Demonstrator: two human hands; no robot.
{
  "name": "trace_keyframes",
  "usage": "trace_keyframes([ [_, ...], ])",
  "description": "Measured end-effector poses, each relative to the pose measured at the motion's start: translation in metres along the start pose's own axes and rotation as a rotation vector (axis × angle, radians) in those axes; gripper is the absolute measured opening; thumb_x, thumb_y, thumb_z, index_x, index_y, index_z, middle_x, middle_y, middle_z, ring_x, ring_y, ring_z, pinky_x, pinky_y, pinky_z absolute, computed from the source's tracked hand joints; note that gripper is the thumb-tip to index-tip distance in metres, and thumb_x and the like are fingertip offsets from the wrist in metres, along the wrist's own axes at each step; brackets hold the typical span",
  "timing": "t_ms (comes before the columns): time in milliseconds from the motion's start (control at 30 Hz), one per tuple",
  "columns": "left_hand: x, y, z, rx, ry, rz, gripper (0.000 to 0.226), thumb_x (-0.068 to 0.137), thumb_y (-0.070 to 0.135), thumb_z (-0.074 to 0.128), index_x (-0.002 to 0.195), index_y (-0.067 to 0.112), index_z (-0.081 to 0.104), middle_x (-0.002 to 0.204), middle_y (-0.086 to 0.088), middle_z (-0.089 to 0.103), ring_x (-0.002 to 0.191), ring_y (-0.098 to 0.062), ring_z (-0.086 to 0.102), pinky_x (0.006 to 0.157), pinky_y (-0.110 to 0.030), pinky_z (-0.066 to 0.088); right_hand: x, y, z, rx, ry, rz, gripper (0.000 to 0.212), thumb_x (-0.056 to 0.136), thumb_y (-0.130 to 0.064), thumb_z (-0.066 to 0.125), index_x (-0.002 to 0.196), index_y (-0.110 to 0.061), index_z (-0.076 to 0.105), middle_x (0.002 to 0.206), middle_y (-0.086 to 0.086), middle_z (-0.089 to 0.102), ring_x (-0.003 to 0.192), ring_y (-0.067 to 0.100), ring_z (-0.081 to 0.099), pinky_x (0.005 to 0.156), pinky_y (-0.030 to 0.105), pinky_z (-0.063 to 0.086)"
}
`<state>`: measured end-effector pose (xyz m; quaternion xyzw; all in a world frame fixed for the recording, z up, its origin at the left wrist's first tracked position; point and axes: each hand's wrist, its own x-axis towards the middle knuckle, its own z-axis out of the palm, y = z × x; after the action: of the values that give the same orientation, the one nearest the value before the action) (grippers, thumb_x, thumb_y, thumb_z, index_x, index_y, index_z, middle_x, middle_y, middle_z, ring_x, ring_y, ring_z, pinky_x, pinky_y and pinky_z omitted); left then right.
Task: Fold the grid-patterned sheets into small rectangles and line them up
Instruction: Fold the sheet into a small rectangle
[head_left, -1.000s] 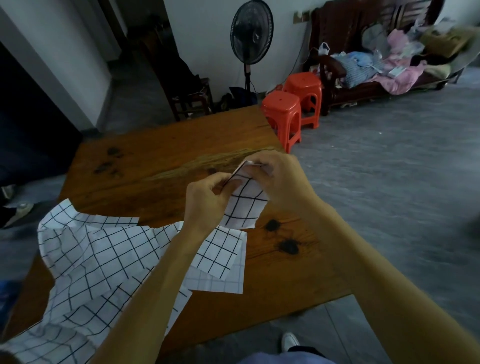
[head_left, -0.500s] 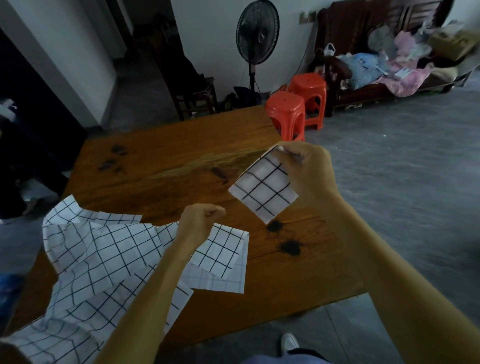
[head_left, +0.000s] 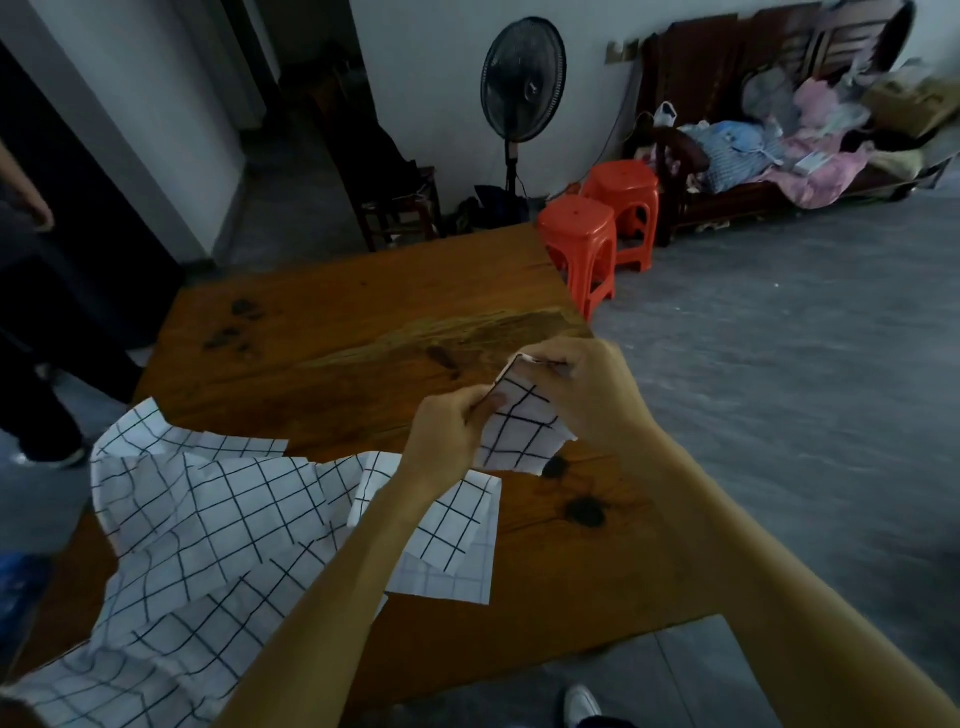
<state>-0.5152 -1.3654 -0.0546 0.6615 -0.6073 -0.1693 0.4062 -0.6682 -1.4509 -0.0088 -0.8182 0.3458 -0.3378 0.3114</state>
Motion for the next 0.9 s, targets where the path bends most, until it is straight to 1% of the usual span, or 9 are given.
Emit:
trace_keyframes([
  [100, -0.003, -0.008, 0.002, 0.002, -0.013, -0.013, 0.025, 0.095, 0.038, 0.049, 0.093, 0.023, 0.069, 0.068, 0.018, 0.060, 0.064, 0.002, 0.058, 0.052, -0.015, 0.042, 0.000, 0.002, -0.004, 0.040, 0.043, 0.038, 0.018, 0.088, -0.022, 0.069, 0.101, -0.014, 0.076, 0.092, -0.007, 0.074, 0.076, -0.008, 0.060, 0.068, 0.004, 0.043],
  [167, -0.004, -0.019, 0.003, 0.012, -0.040, -0.048, 0.025, 0.095, 0.043, 0.048, 0.075, 0.034, 0.060, 0.058, 0.018, 0.053, 0.056, -0.001, 0.052, 0.051, -0.019, 0.037, 0.002, 0.001, -0.009, 0.029, 0.082, 0.037, 0.016, 0.088, -0.022, 0.069, 0.099, -0.014, 0.077, 0.088, -0.008, 0.073, 0.075, -0.003, 0.064, 0.068, 0.010, 0.048],
  [233, -0.006, -0.029, 0.003, 0.060, -0.088, -0.098, 0.040, 0.091, 0.061, 0.040, 0.067, 0.033, 0.054, 0.058, 0.011, 0.052, 0.054, -0.003, 0.047, 0.053, -0.026, 0.036, 0.005, 0.004, -0.014, -0.002, 0.133, 0.041, 0.015, 0.089, -0.022, 0.067, 0.091, -0.011, 0.077, 0.084, 0.001, 0.075, 0.076, 0.012, 0.068, 0.071, 0.029, 0.054],
  [300, -0.007, -0.027, 0.001, 0.080, -0.139, -0.151, 0.049, 0.087, 0.069, 0.037, 0.091, 0.029, 0.064, 0.081, 0.009, 0.064, 0.070, -0.002, 0.054, 0.061, -0.025, 0.041, 0.008, 0.010, -0.016, -0.058, 0.156, 0.028, 0.017, 0.090, -0.022, 0.066, 0.087, -0.008, 0.076, 0.083, 0.008, 0.074, 0.074, 0.019, 0.067, 0.067, 0.035, 0.055],
  [367, -0.001, -0.014, -0.003, 0.054, -0.111, -0.174, 0.058, 0.086, 0.061, 0.042, 0.128, 0.023, 0.056, 0.109, 0.011, 0.060, 0.094, -0.002, 0.055, 0.073, -0.014, 0.040, 0.007, 0.013, -0.014, -0.141, 0.133, -0.037, 0.012, 0.089, -0.019, 0.067, 0.093, -0.013, 0.077, 0.089, 0.002, 0.076, 0.076, 0.011, 0.067, 0.066, 0.017, 0.050],
  [433, 0.011, 0.005, -0.007, 0.035, -0.057, -0.098, 0.060, 0.087, 0.056, 0.046, 0.135, 0.022, 0.050, 0.117, 0.011, 0.058, 0.104, -0.003, 0.054, 0.083, -0.014, 0.040, 0.004, 0.017, -0.006, -0.199, 0.067, -0.103, 0.013, 0.089, -0.019, 0.066, 0.093, -0.017, 0.078, 0.090, -0.002, 0.076, 0.078, 0.011, 0.068, 0.070, 0.019, 0.051],
  [533, 0.022, 0.024, -0.013, 0.010, 0.019, 0.036, 0.041, 0.090, 0.040, 0.058, 0.125, 0.018, 0.060, 0.113, 0.005, 0.065, 0.102, -0.004, 0.057, 0.088, -0.020, 0.048, 0.001, 0.018, 0.004, -0.236, -0.004, -0.149, 0.027, 0.090, -0.036, 0.054, 0.096, -0.023, 0.077, 0.086, -0.005, 0.075, 0.074, 0.014, 0.067, 0.072, 0.037, 0.053],
  [667, 0.021, 0.023, -0.013, 0.119, 0.166, 0.201, 0.017, 0.090, 0.023, 0.063, 0.102, 0.013, 0.071, 0.095, 0.001, 0.070, 0.087, -0.008, 0.063, 0.077, -0.029, 0.055, 0.004, 0.012, 0.008, -0.235, -0.015, -0.171, 0.016, 0.091, -0.029, 0.063, 0.093, -0.023, 0.077, 0.079, -0.007, 0.073, 0.067, 0.012, 0.063, 0.066, 0.031, 0.042],
  [900, 0.018, 0.014, -0.028, 0.117, 0.275, 0.147, 0.008, 0.093, 0.015, 0.059, 0.095, 0.012, 0.065, 0.087, 0.009, 0.061, 0.077, 0.002, 0.056, 0.070, -0.008, 0.046, 0.005, 0.024, -0.011, -0.188, -0.110, 0.058, 0.022, 0.088, -0.033, 0.068, 0.067, -0.025, 0.066, 0.063, -0.005, 0.063, 0.059, 0.010, 0.055, 0.053, 0.027, 0.040],
])
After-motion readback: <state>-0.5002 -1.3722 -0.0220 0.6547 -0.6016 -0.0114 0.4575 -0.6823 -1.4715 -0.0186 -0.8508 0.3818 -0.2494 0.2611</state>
